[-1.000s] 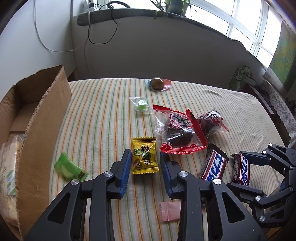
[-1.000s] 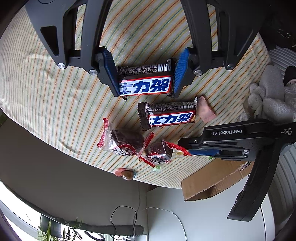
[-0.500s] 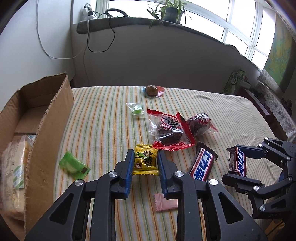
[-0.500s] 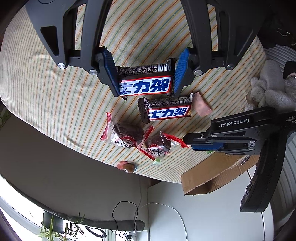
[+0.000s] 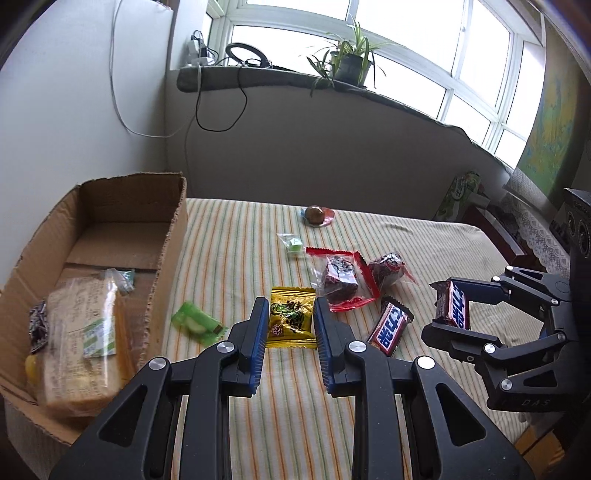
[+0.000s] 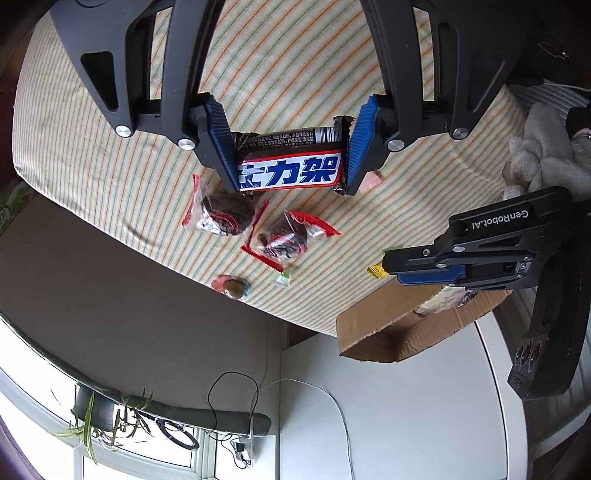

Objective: Organize snacks
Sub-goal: 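Carry the yellow packet with the left tool into the box while the right tool carries the Snickers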

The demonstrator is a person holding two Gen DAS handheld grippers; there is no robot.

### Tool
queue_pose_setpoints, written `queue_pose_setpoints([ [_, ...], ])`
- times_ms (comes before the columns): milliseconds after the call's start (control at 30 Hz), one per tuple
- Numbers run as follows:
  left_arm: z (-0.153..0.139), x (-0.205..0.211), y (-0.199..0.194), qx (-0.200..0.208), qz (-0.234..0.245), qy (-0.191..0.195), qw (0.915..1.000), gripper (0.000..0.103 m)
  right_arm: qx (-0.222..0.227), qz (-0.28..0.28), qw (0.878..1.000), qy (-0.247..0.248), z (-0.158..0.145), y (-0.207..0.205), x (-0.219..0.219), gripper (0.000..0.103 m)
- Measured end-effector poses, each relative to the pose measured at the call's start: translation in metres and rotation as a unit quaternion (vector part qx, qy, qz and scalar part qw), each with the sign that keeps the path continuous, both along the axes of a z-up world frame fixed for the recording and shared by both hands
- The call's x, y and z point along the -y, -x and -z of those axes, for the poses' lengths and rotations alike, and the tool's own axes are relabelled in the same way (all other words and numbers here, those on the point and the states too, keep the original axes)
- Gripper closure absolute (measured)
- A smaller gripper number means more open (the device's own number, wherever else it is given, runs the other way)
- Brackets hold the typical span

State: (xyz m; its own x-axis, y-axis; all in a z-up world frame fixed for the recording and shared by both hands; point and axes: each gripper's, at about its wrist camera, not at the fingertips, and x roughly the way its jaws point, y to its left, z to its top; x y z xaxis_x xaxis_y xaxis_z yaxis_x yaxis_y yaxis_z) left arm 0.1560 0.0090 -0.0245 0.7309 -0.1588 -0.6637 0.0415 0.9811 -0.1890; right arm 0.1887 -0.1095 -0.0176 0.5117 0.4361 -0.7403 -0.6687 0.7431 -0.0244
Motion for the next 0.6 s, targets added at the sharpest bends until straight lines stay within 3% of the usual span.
queue_pose_setpoints([
  [600,-0.022,-0.088,0.046,0.035,-0.071,0.014,0.9968,0.080,0.011,-0.069,0.998,-0.007,-0.027,-0.008,-0.115,0.045],
])
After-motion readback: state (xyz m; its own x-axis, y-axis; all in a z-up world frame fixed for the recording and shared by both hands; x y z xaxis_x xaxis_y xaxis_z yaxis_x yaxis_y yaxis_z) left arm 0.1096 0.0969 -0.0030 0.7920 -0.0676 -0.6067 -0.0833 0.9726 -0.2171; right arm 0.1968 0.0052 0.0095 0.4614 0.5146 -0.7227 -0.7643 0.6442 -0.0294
